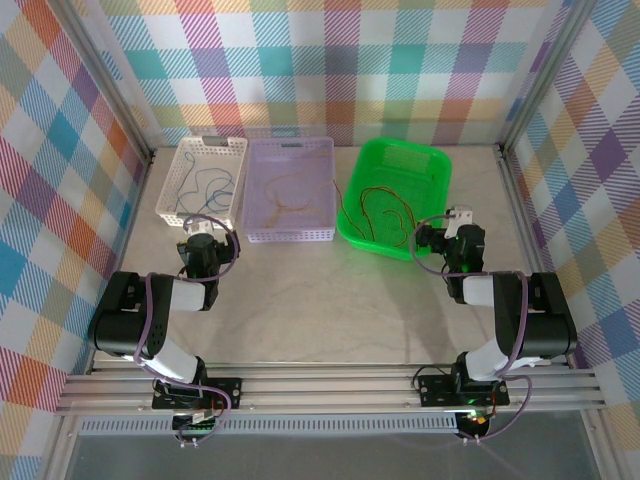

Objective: Untangle the cables

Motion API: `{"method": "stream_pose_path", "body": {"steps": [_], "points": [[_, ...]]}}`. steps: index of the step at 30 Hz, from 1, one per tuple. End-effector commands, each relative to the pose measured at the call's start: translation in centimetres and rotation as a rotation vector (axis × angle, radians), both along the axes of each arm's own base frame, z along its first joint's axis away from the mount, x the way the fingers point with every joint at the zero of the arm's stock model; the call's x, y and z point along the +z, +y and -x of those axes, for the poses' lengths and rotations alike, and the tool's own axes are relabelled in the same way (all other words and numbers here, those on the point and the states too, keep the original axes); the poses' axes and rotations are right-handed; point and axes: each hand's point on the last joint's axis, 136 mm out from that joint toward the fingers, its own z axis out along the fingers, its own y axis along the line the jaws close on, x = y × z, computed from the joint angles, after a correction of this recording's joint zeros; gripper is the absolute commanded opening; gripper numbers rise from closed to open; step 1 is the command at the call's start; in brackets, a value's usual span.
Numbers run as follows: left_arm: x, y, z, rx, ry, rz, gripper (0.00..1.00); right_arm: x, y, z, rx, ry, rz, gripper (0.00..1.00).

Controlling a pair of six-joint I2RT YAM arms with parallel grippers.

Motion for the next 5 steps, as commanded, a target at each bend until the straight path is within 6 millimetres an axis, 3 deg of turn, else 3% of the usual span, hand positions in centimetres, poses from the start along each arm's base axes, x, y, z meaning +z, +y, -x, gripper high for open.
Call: {"method": "stream_pose_path", "body": {"steps": [1,5], "points": [[0.46,-0.24,-0.21,-0.01,-0.02,-0.009,1.0,-0.97,0.39,0.51,0.026,0.023,0.009,1.0],[0.53,-0.29,-0.14,-0.012,-0.025,-0.012,1.0,-0.97,0.42,0.52,0.027,0.023,0.008,1.0]]}}
